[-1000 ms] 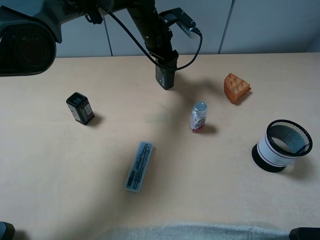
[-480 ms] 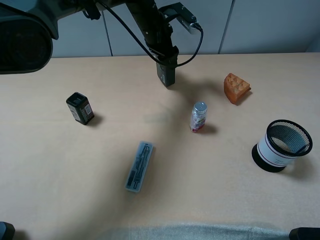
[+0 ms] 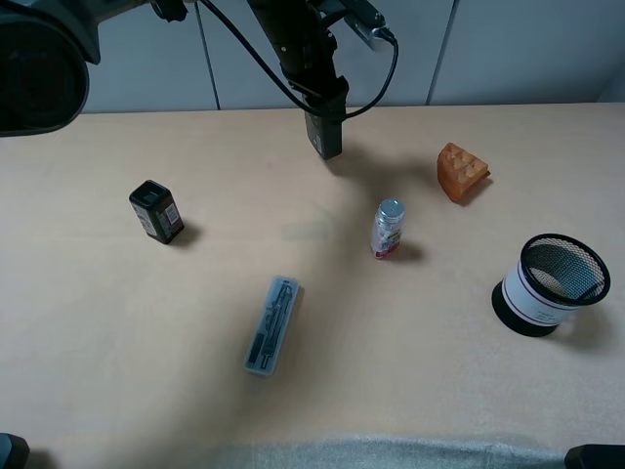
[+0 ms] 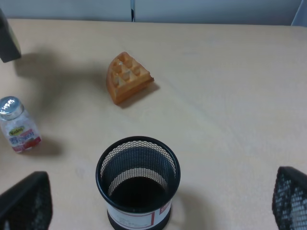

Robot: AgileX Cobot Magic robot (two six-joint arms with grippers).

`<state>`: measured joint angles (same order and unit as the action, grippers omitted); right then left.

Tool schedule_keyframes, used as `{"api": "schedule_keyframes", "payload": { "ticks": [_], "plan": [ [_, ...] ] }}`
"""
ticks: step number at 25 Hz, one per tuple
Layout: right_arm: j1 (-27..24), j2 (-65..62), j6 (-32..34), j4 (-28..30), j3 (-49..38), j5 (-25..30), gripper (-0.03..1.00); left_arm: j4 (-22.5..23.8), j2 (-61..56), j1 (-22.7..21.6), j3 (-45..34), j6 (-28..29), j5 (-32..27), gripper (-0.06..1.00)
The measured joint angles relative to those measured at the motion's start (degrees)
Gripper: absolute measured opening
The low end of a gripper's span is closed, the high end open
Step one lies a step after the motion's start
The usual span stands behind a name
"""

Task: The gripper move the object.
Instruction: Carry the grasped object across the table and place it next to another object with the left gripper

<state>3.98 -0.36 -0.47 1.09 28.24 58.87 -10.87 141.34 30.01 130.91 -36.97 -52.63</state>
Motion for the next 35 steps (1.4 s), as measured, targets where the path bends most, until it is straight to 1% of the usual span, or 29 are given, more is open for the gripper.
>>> {"api": "schedule_keyframes", "payload": {
  "ticks": [10, 14, 19, 24, 28, 35],
  "plan": [
    [0.00, 0.00, 0.00, 0.00, 0.00, 0.00, 0.69, 0.00, -3.17, 0.00, 0.00, 0.77, -3.35, 0.65],
    [0.00, 0.00, 0.00, 0.00, 0.00, 0.00, 0.69, 0.12, -3.98, -0.05, 0.00, 2.46, -6.13, 0.65],
    [0.00, 0.00, 0.00, 0.00, 0.00, 0.00, 0.69, 0.29, -6.11, -0.05, 0.00, 3.22, -9.95, 0.65],
    [0.00, 0.00, 0.00, 0.00, 0.00, 0.00, 0.69, 1.26, -8.79, -0.05, 0.00, 5.60, -13.78, 0.65],
    [0.00, 0.00, 0.00, 0.00, 0.00, 0.00, 0.69, 1.51, -10.56, -0.10, 0.00, 5.80, -13.98, 0.65],
    [0.00, 0.00, 0.00, 0.00, 0.00, 0.00, 0.69, 1.56, -14.50, -0.10, -0.21, 8.06, -14.03, 0.65]
  ]
}}
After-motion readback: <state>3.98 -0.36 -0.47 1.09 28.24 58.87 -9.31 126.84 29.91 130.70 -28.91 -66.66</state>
